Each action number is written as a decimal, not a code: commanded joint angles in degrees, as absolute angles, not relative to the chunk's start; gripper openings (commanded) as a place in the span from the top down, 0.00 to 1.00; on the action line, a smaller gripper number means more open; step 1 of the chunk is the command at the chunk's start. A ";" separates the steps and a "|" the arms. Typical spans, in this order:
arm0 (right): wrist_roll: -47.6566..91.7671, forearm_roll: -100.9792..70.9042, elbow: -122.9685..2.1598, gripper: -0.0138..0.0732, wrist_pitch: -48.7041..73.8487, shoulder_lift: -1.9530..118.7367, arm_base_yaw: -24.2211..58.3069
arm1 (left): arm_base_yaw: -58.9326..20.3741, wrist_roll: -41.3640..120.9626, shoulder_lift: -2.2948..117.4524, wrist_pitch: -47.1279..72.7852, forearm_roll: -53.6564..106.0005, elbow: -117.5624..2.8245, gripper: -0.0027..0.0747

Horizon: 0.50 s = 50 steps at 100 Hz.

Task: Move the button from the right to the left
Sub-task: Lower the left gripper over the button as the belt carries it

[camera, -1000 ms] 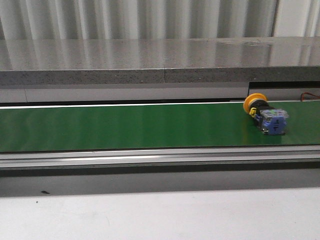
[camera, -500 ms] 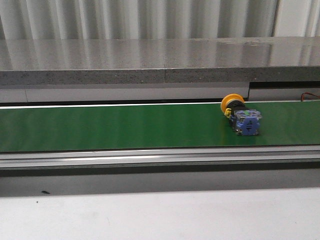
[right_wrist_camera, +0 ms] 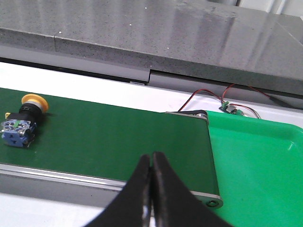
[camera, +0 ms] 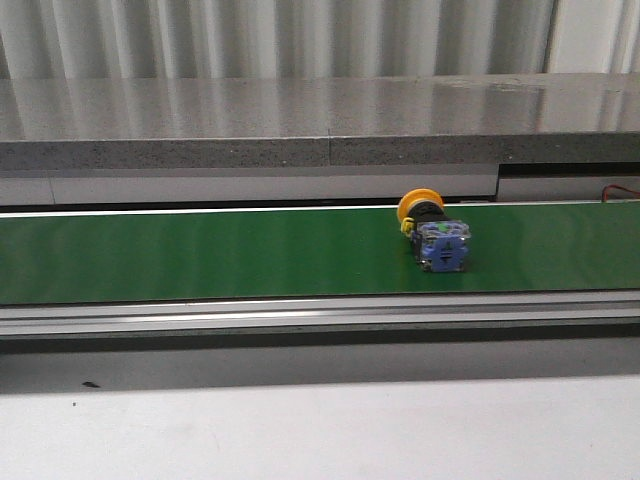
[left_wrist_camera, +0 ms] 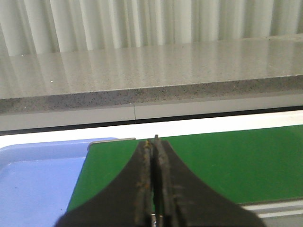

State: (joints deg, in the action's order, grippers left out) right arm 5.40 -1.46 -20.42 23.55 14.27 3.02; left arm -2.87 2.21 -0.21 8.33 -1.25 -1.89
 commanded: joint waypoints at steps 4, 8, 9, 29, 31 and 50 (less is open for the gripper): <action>5.90 -1.15 -21.82 0.92 18.74 14.65 3.20 | -2.85 1.75 -1.64 6.92 -0.60 -7.03 0.99; 5.90 -1.15 -21.82 0.92 18.74 14.65 3.20 | -2.85 1.75 -1.06 8.19 -0.60 -7.99 0.99; 5.90 -1.15 -21.82 0.92 18.74 14.65 3.20 | -2.85 1.75 -1.05 8.44 -0.60 -8.34 0.99; 5.90 -1.15 -21.82 0.92 18.74 14.65 3.20 | -2.85 1.75 3.76 13.86 -0.43 -13.66 0.99; 5.90 -1.15 -21.82 0.92 18.74 14.65 3.20 | -2.85 1.75 4.40 14.48 -0.31 -14.33 0.99; 5.90 -1.15 -21.82 0.92 18.74 14.65 3.20 | -2.85 1.75 11.23 19.99 3.64 -19.85 0.99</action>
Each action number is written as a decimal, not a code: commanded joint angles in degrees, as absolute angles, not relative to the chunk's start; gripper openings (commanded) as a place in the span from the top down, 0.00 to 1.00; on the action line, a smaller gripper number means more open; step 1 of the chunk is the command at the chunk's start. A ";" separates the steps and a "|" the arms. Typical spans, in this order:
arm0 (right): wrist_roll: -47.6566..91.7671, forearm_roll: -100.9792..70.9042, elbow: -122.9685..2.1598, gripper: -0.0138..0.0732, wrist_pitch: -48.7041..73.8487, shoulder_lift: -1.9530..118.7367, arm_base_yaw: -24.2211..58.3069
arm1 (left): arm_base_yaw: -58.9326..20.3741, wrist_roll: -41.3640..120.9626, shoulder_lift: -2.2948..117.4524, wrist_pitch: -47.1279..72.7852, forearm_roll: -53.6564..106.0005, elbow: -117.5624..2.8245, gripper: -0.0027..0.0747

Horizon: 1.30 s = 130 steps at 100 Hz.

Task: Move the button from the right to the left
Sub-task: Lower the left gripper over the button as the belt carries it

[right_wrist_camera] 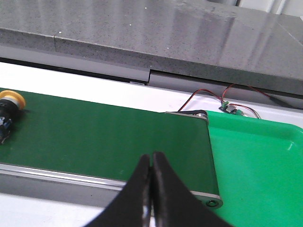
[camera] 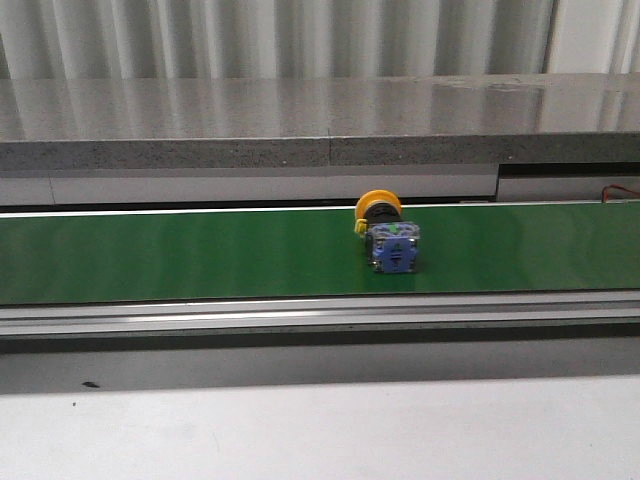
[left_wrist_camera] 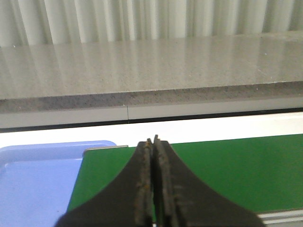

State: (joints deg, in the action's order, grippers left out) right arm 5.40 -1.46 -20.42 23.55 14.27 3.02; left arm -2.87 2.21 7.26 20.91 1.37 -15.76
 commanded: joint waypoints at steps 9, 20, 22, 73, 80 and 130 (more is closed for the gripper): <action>5.90 -1.15 -21.82 0.92 18.74 14.65 3.20 | -2.85 1.75 15.34 24.32 3.61 -22.74 0.99; 5.90 -1.15 -21.82 0.92 18.74 14.65 3.20 | -2.85 1.75 20.05 28.10 3.61 -25.78 0.99; 5.90 -1.15 -21.82 0.92 18.74 14.65 3.20 | -2.85 1.75 20.97 28.99 3.61 -26.39 0.99; 5.90 -1.15 -21.82 0.92 18.74 14.65 3.20 | -2.85 1.85 30.60 31.99 3.51 -32.05 0.21; 5.90 -1.15 -21.82 0.92 18.74 14.65 3.20 | -2.85 1.85 30.60 31.46 3.51 -32.05 0.21; 5.90 -1.15 -21.82 0.92 18.74 14.65 3.20 | -2.85 1.85 41.09 39.88 8.49 -40.59 0.21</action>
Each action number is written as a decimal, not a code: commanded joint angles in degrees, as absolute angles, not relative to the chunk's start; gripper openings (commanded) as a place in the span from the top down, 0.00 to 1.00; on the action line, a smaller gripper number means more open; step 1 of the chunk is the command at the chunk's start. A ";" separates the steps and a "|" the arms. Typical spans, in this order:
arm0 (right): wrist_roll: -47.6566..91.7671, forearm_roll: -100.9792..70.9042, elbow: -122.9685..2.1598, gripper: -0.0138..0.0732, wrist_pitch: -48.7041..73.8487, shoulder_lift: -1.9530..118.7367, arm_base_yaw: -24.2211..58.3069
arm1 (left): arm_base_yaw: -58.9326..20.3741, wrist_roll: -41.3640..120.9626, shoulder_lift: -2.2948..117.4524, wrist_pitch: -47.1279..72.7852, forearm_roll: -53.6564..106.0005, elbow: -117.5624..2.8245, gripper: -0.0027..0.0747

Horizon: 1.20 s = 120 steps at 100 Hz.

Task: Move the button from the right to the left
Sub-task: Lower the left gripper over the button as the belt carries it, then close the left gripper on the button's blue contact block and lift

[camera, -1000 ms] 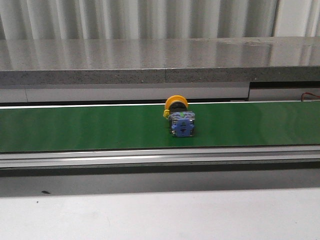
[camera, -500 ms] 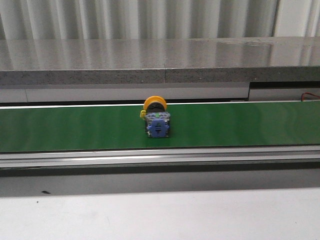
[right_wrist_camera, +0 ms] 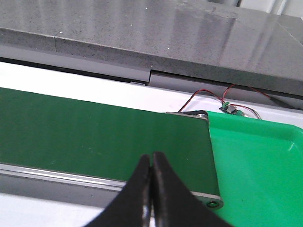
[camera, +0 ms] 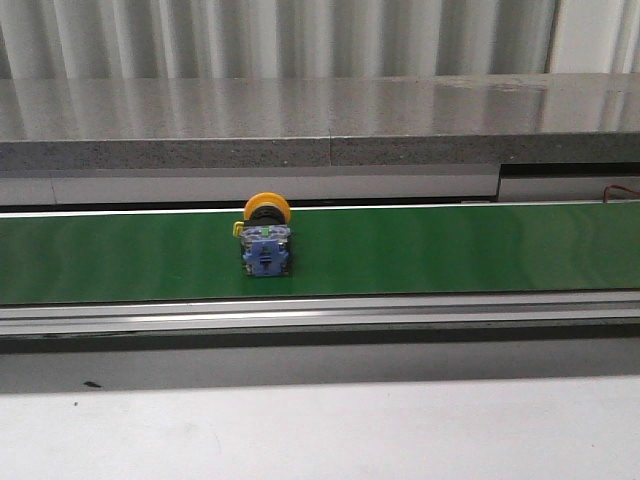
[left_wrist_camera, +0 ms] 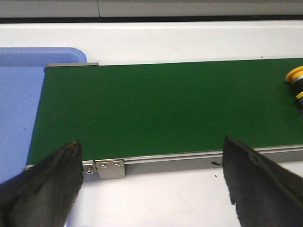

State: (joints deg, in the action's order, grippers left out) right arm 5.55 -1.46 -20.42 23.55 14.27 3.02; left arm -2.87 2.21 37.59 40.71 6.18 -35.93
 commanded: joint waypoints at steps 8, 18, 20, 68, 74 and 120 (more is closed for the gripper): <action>5.90 -1.15 -21.82 0.92 18.74 14.65 3.20 | -2.96 1.85 45.65 43.41 9.15 -44.11 0.21; 5.90 -1.15 -21.82 0.92 18.74 14.65 3.20 | -2.96 1.73 51.18 47.62 9.90 -48.23 0.21; 5.90 -1.15 -21.82 0.92 18.74 14.65 3.20 | -2.96 1.72 52.37 48.48 10.24 -49.09 0.21; 5.90 -1.15 -21.82 0.92 18.74 14.65 3.20 | -3.69 0.00 72.36 58.93 17.35 -61.97 0.21; 5.90 -1.15 -21.82 0.92 18.74 14.65 3.20 | -5.13 -0.94 73.94 59.21 17.35 -63.06 0.21; 5.90 -1.15 -21.82 0.92 18.74 14.65 3.20 | -22.10 -15.85 87.37 60.41 7.75 -72.34 0.22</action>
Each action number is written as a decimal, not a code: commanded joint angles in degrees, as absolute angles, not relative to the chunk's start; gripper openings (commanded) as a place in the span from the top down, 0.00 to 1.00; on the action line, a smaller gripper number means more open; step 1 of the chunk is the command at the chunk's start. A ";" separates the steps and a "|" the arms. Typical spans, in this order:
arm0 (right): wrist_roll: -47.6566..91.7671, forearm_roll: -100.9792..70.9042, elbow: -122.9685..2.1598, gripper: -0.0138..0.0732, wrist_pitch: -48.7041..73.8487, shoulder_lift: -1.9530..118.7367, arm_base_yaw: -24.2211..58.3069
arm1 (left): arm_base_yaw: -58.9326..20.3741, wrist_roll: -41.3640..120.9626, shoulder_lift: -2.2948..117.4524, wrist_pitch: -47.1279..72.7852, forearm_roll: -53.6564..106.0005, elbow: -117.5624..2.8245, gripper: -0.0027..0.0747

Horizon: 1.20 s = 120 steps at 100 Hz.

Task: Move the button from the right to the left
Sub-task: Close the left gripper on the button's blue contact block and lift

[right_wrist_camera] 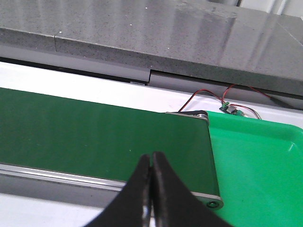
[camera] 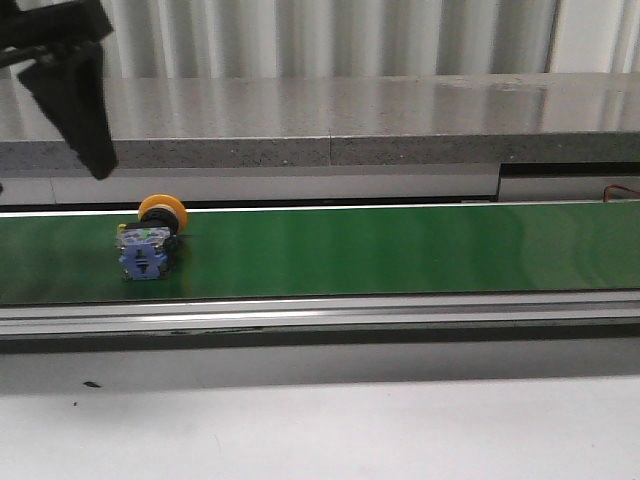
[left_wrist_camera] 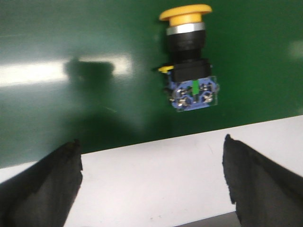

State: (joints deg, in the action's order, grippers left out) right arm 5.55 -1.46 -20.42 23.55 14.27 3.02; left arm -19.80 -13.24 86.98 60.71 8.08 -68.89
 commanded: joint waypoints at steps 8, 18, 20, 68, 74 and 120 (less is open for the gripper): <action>5.90 -1.15 -21.82 0.92 18.74 14.65 3.20 | -23.64 -18.64 89.33 60.28 5.72 -73.69 0.22; 5.90 -1.15 -21.82 0.92 18.74 14.65 3.20 | -24.64 -22.16 91.29 60.28 1.68 -74.45 0.22; 5.90 -1.15 -21.82 0.92 18.74 14.65 3.20 | -24.64 -22.31 91.62 60.28 1.57 -74.55 0.22; 5.90 -1.15 -21.82 0.92 18.74 14.65 3.20 | -24.53 -25.58 98.64 57.30 -1.32 -74.68 0.26; 5.90 -1.15 -21.82 0.92 18.74 14.65 3.20 | -24.53 -25.70 98.76 57.30 -1.78 -74.68 0.33; 5.90 -1.15 -21.82 0.92 18.74 14.65 3.20 | -24.53 -25.70 98.76 60.45 -3.49 -75.94 0.80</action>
